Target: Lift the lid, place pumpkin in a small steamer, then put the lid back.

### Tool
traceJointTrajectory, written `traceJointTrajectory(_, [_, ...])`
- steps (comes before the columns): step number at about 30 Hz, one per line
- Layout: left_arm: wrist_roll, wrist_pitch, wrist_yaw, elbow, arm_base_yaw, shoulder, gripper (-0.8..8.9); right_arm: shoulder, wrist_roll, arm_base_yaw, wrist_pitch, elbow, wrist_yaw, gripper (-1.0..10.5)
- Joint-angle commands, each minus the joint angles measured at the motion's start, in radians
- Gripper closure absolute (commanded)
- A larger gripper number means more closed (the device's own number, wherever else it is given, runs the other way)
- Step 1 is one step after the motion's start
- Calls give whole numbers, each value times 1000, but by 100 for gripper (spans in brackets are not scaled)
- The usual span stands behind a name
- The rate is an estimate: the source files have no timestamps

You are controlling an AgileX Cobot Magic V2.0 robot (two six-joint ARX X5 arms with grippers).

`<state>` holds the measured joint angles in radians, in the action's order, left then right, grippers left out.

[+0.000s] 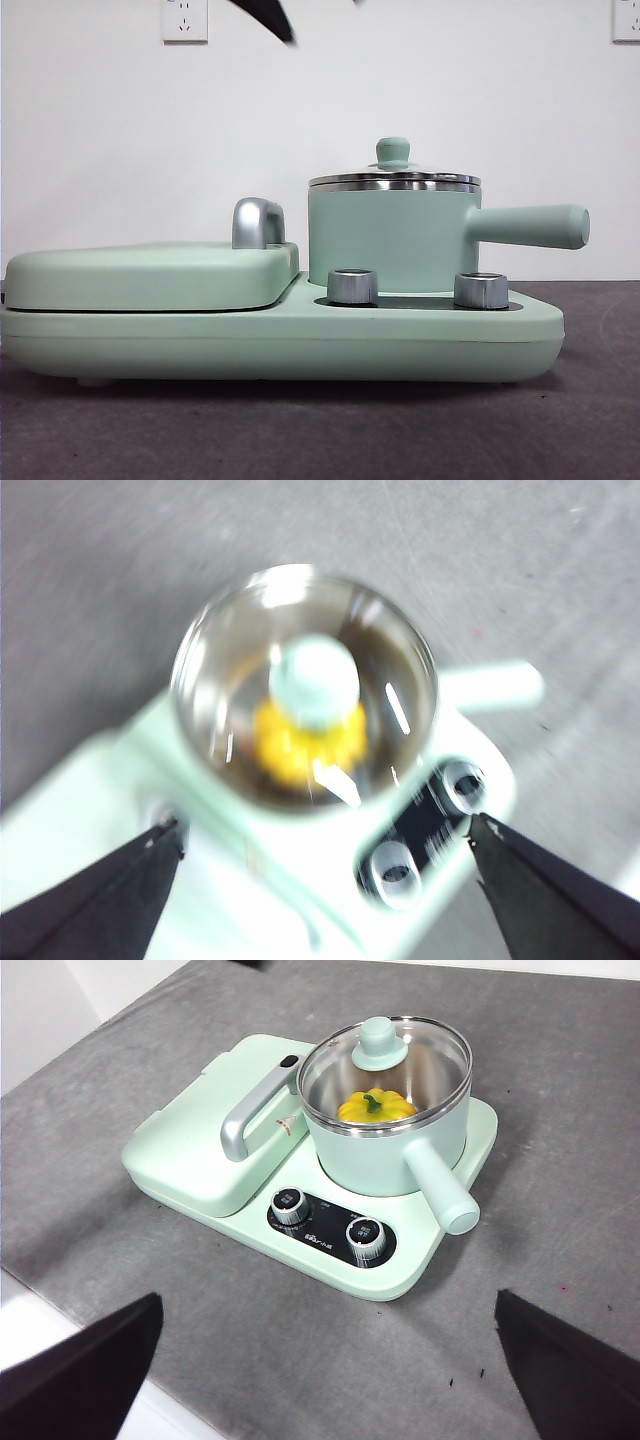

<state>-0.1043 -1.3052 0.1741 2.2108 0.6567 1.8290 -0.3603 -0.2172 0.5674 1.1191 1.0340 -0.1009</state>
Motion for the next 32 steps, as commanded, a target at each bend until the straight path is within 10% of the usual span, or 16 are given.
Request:
traceJointTrajectory(1, [35,-63,2,-32,4,-98,349,-2,-11,6,-5,6,4,396])
traceJointTrajectory(14, [-10,85,2,-809,8,-878,349,-3,-11,6,-19,6,-6,396])
traceJointTrajectory(25, [261,492,-21,-1292,-49,-1236,412,-3,-7,6,-49,5,-10,409])
traceJointTrajectory(29, [306,513,-21,-1299,-50,-1236,794,-3,-8,6,-51,6,-10,688])
traceJointTrajectory(30, [308,518,-21,-1299,-50,-1236,794,-3,-8,6,-49,5,-10,919])
traceJointTrajectory(32, [307,521,-21,-1299,-50,-1236,799,-3,-8,6,-49,6,0,923])
